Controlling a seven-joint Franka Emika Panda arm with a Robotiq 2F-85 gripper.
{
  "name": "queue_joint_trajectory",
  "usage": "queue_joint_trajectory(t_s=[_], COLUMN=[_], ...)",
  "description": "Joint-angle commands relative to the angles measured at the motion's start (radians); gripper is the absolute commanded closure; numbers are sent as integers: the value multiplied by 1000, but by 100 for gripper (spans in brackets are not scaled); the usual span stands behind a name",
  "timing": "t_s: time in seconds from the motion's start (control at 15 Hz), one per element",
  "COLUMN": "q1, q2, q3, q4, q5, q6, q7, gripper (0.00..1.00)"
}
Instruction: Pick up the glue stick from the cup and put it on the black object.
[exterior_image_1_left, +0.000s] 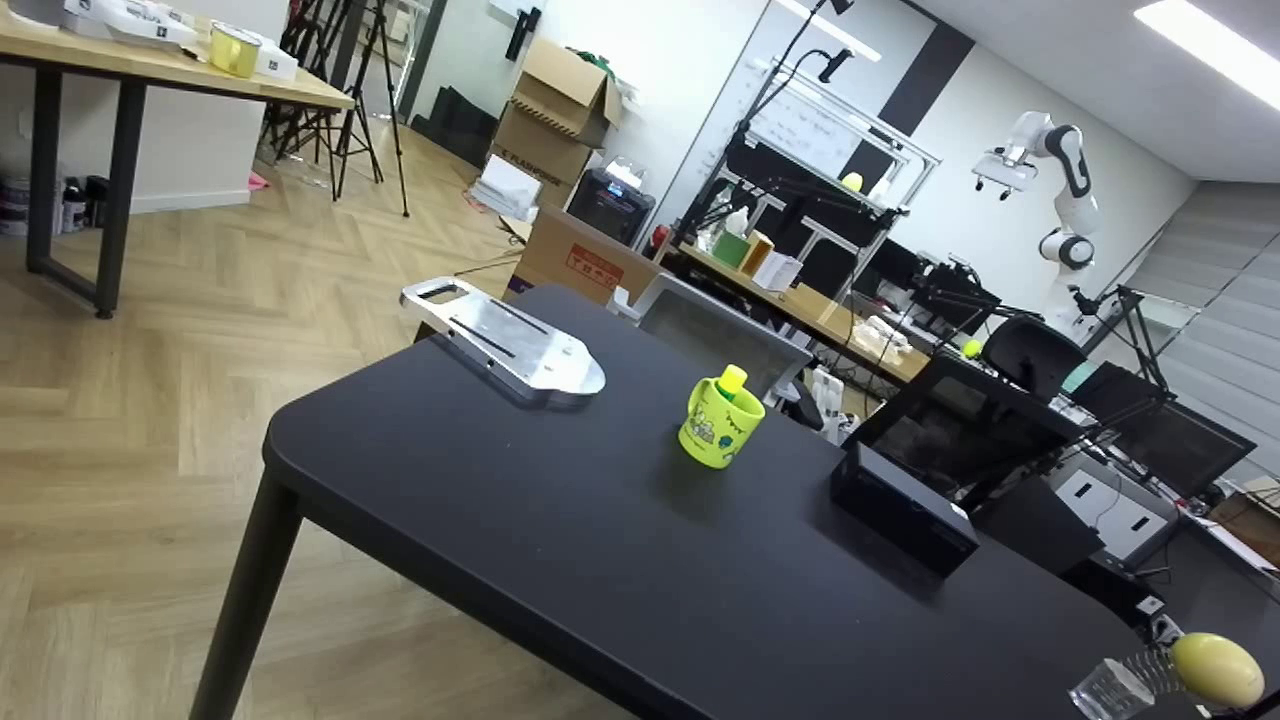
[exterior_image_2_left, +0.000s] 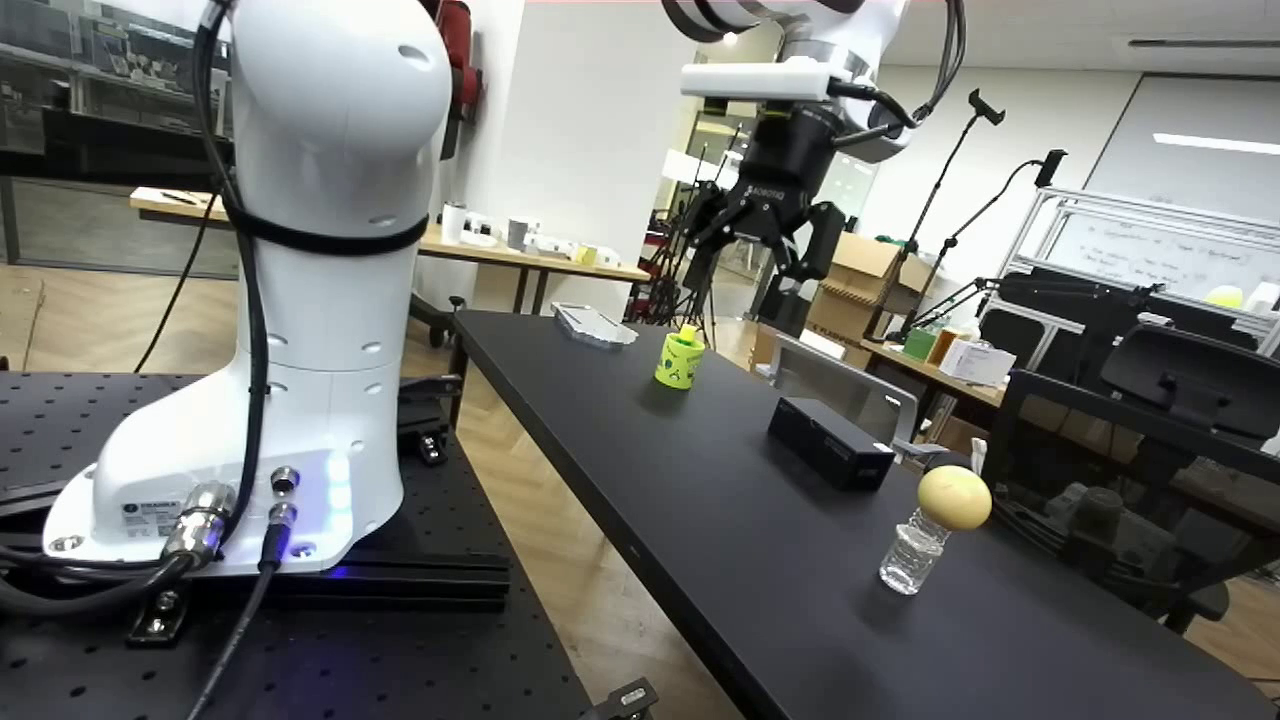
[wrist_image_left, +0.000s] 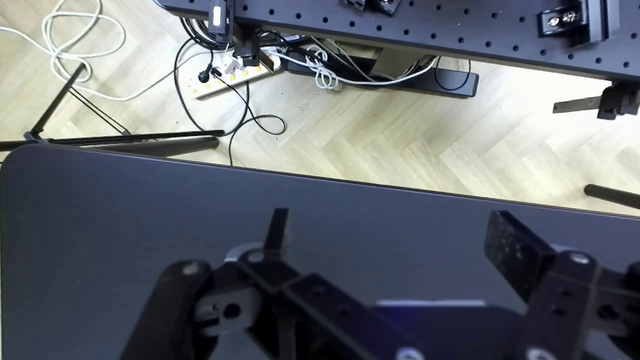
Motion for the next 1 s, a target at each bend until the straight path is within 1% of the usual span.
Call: queue_joint_trajectory(t_s=[0.0,0.2,0.47,0.67,0.93], q1=[36,78,136,178,235], q2=[122,258,422,506,582], q3=[11,46,109,169,247], q4=[81,174,332,440,552], q5=[-2,5,38,51,98], q6=[40,108,136,137,112], q7=[-25,-30,-21,-14,-12], gripper=[0,0,0,0,0])
